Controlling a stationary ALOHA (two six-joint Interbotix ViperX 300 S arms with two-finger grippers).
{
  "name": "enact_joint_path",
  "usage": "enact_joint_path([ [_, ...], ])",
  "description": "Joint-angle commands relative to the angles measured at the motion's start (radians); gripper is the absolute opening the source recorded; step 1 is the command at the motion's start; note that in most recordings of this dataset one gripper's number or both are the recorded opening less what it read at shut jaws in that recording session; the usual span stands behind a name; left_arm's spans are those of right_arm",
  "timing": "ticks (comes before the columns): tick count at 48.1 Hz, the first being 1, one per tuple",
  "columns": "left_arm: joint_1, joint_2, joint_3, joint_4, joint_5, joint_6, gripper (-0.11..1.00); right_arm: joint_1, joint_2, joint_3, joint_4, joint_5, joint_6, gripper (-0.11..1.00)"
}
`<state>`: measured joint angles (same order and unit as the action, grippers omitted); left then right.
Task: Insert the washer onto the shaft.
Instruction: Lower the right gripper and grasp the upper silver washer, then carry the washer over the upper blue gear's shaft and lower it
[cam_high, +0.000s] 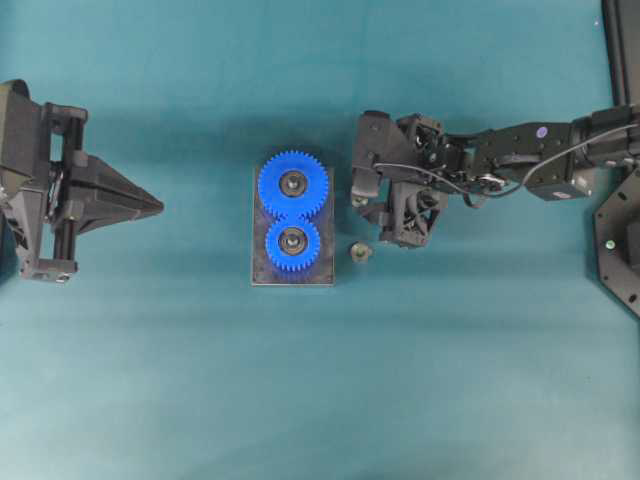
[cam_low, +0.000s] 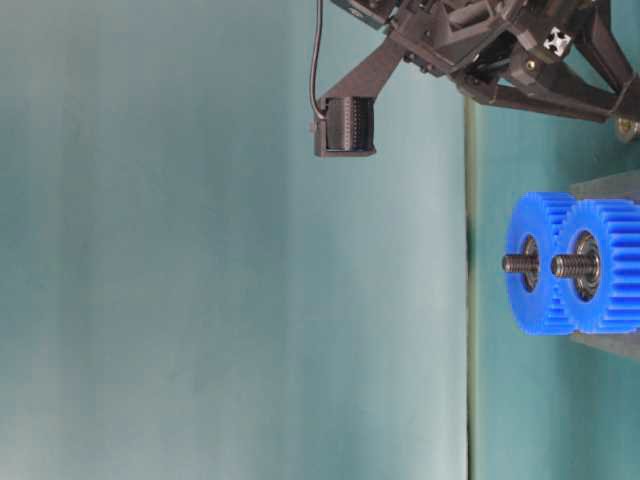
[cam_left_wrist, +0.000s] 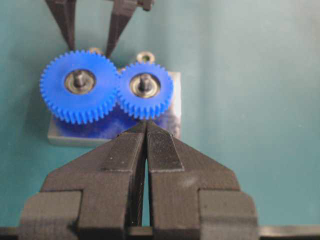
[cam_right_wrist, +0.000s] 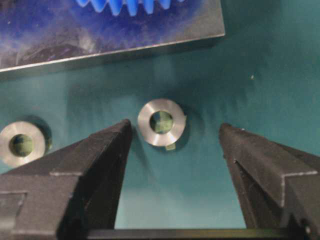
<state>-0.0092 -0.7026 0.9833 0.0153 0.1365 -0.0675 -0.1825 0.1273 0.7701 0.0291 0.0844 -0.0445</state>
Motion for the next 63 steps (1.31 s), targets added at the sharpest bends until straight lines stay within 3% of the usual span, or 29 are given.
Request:
enact_joint_path([
  [1, 0.000, -0.002, -0.012, 0.002, -0.005, -0.005, 0.00, 0.008, -0.005, -0.012, -0.003, -0.005, -0.011, 0.74],
  [20, -0.002, -0.002, -0.012, 0.003, -0.006, -0.008, 0.00, 0.041, -0.005, -0.008, -0.003, 0.002, -0.008, 0.33],
  [33, -0.002, -0.005, -0.021, 0.003, -0.015, -0.006, 0.00, 0.040, -0.049, -0.012, -0.003, 0.012, 0.005, 0.33],
  [42, -0.003, -0.005, -0.023, 0.003, -0.015, -0.008, 0.00, 0.041, -0.133, -0.044, -0.003, 0.095, 0.002, 0.33],
  [52, -0.009, -0.002, -0.025, 0.002, -0.020, -0.017, 0.00, 0.041, -0.187, -0.120, -0.003, 0.158, -0.005, 0.33],
  [63, -0.014, 0.002, -0.021, 0.002, -0.021, -0.026, 0.00, 0.044, -0.153, -0.242, -0.003, 0.169, -0.041, 0.33],
])
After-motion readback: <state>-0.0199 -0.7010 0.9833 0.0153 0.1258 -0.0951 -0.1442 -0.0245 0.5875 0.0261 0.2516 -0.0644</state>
